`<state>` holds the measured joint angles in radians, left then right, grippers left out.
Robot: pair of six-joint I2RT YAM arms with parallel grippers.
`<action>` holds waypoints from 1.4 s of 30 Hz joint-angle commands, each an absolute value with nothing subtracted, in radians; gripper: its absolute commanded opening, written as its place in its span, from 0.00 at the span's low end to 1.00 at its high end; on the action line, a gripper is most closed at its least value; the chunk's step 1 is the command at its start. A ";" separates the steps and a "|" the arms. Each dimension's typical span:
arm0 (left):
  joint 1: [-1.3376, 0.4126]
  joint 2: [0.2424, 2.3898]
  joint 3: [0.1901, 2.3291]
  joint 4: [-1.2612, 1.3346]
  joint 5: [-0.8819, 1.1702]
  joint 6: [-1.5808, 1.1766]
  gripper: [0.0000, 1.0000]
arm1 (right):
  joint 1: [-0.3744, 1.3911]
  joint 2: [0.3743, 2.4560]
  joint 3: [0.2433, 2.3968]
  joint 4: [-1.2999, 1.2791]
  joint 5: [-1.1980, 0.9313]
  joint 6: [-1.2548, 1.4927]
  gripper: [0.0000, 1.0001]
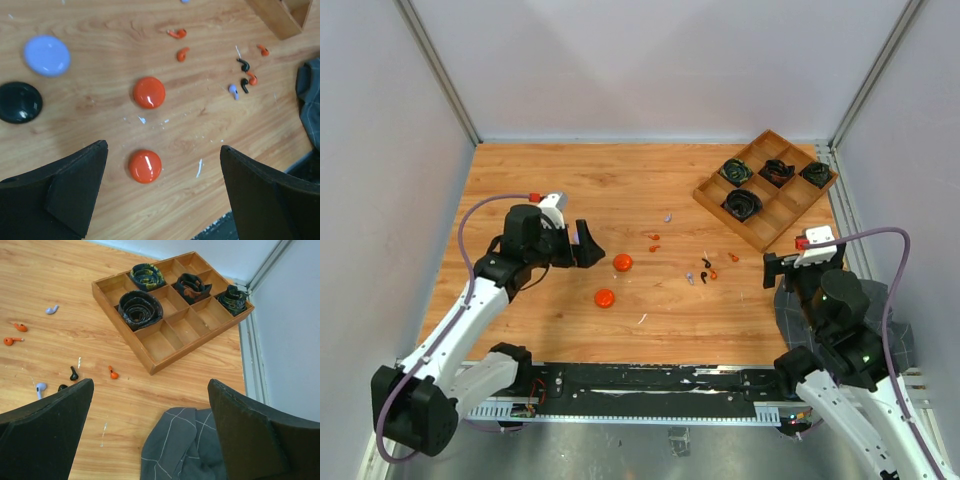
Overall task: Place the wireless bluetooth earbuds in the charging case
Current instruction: Adjust the charging case at the center of the board.
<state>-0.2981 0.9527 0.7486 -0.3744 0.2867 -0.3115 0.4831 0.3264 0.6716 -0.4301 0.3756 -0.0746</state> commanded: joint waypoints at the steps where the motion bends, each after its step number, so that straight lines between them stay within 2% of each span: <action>1: -0.315 0.985 0.686 -0.285 0.415 -0.415 0.99 | 0.503 0.355 0.681 -0.406 0.319 -0.064 0.98; 8: -0.357 1.094 0.579 -0.102 0.403 -0.501 0.99 | 0.502 0.363 0.673 -0.396 0.294 -0.066 0.99; 16: -0.421 1.313 0.615 0.024 0.399 -0.479 0.99 | 0.502 0.376 0.669 -0.399 0.284 -0.063 0.99; 23: -0.451 1.415 0.600 0.062 0.398 -0.463 0.97 | 0.503 0.369 0.668 -0.399 0.282 -0.064 0.99; 29: -0.482 1.367 0.534 0.048 0.395 -0.471 0.96 | 0.502 0.358 0.666 -0.395 0.283 -0.066 0.98; 42: -0.532 1.091 0.382 -0.013 0.359 -0.598 0.94 | 0.503 0.354 0.670 -0.397 0.284 -0.064 0.99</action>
<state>-0.5026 1.1461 0.4030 -0.0082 0.3695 -0.5381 0.4831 0.3634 0.6716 -0.4232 0.2867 -0.0746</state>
